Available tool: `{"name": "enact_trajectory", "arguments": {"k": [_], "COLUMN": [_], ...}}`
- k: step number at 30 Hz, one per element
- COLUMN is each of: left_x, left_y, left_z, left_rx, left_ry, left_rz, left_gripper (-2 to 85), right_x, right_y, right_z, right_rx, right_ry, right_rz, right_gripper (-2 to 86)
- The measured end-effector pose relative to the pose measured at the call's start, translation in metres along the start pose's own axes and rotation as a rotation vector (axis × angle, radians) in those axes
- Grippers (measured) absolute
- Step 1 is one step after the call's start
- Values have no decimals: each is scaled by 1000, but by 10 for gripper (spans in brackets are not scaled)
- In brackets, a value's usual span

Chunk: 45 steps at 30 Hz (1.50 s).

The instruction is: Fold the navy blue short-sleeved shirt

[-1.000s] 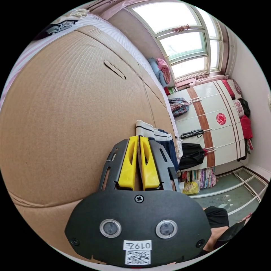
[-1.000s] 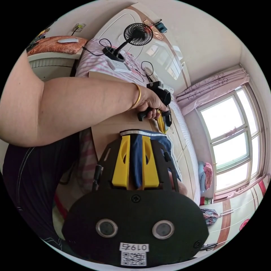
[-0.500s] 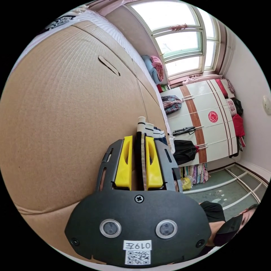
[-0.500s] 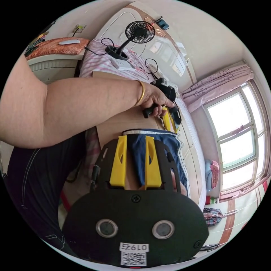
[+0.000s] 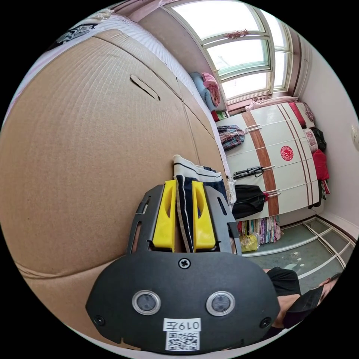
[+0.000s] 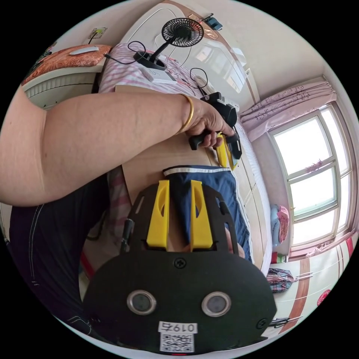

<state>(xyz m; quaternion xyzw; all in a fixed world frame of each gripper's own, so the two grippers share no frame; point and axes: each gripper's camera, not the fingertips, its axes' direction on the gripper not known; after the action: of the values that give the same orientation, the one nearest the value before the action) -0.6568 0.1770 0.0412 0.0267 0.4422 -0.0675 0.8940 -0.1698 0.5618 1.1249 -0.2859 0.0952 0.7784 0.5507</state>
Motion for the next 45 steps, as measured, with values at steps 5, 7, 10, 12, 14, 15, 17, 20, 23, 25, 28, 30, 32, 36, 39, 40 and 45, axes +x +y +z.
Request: {"name": "enact_trajectory", "arguments": {"k": [5, 7, 10, 12, 14, 15, 17, 20, 23, 25, 28, 30, 32, 36, 39, 40, 45], "left_x": [3, 6, 11, 13, 17, 18, 18, 14, 19, 29, 64, 104, 131, 147, 120, 113, 81], "left_y": [13, 21, 33, 41, 48, 53, 62, 78, 99, 116, 150, 191, 223, 298, 347, 355, 394], "left_z": [7, 4, 3, 12, 19, 21, 23, 18, 5, -6, -20, -28, -27, -10, -6, -5, -5], "left_rx": [-4, 28, 55, 38, 25, 19, 8, 16, 48, 75, 73, 91, 81, 12, 98, 111, 123], "left_ry": [-29, -7, -30, -84, -113, -114, -95, -53, -52, -64, -130, -243, -285, -306, -228, -191, -68], "left_rz": [-2, 16, 34, 24, 27, 26, 26, 9, 9, 31, 148, 292, 382, 395, 246, 220, 153], "left_gripper": [25, 22, 18, 16, 15, 14, 13, 11, 11, 12, 12, 13, 16, 38, 79, 83, 100], "right_x": [9, 10, 16, 19, 22, 22, 22, 38, 75, 108, 171, 204, 228, 239, 250, 256, 286], "right_y": [-12, -17, -30, -40, -53, -55, -67, -81, -93, -94, -88, -82, -80, -98, -112, -115, -116], "right_z": [-31, -45, -67, -79, -98, -104, -128, -171, -223, -255, -289, -305, -334, -388, -433, -450, -495], "right_rx": [7, 14, 11, 4, 0, 4, 10, 35, 72, 103, 105, 87, 88, 51, 55, 74, 152], "right_ry": [37, 61, 70, 63, 68, 74, 92, 53, -74, -173, -284, -304, -301, -184, -157, -210, -505], "right_rz": [-25, -38, -54, -58, -65, -68, -83, -55, 43, 152, 366, 474, 530, 506, 517, 530, 701], "right_gripper": [50, 48, 46, 46, 49, 50, 61, 84, 79, 60, 11, -2, -7, -7, 0, 5, -3]}}
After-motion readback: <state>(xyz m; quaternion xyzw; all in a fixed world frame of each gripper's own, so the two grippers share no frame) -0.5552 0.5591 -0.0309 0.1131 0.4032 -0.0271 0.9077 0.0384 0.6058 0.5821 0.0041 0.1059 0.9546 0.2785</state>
